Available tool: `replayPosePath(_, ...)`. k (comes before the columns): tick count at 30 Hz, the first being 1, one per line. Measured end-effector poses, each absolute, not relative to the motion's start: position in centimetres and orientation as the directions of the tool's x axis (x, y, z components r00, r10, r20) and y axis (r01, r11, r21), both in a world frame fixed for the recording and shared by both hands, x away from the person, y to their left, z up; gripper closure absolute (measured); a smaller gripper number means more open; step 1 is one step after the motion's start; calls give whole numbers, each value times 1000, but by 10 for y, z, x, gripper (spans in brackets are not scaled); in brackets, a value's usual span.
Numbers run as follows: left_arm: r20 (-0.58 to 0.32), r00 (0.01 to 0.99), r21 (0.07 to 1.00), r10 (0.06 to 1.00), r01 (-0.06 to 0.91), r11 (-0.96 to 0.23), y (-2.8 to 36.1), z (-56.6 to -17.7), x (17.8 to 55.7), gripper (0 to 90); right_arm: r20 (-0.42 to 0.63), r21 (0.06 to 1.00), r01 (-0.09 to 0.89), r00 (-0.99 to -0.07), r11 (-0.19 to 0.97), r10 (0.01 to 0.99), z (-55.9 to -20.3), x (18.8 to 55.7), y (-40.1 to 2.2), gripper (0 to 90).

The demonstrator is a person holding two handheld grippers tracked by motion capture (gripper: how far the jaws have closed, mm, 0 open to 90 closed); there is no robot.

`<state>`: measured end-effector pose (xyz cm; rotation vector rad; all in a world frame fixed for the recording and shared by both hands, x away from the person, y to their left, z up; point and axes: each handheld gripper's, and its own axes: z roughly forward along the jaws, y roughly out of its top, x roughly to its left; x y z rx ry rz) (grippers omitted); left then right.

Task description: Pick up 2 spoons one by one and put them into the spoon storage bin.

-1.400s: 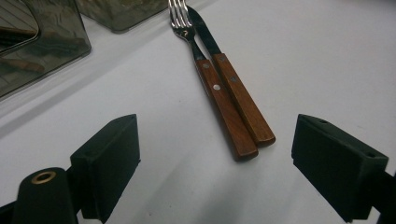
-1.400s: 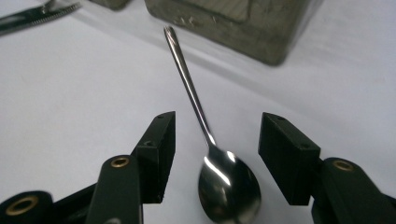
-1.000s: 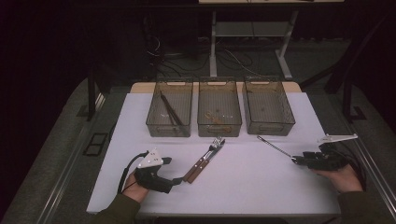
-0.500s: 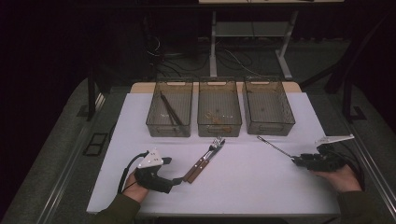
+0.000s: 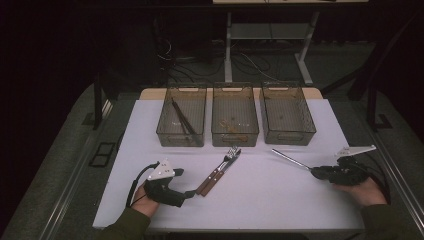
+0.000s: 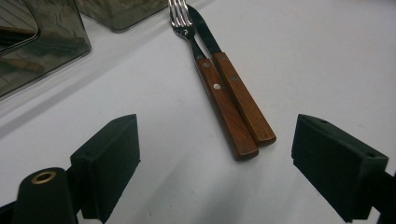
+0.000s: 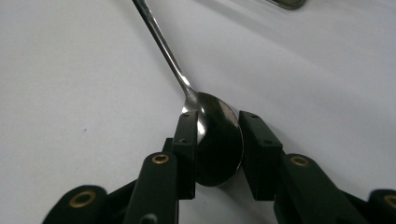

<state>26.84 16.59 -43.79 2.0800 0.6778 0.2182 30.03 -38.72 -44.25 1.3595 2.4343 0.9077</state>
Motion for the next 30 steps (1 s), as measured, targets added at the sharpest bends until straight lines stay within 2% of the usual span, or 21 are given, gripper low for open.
replayPosePath(12,-102,833,814,544,384,-435,166,-438,268,140,136,625,665,-609,409,781,-436,297,-389,868)
replayPosePath(21,-100,833,815,543,382,-436,166,-438,268,139,109,620,647,-632,444,767,-434,297,-385,880)
replayPosePath(30,-101,835,815,541,381,-436,166,-438,268,139,150,647,650,-621,399,769,-429,296,-387,879)
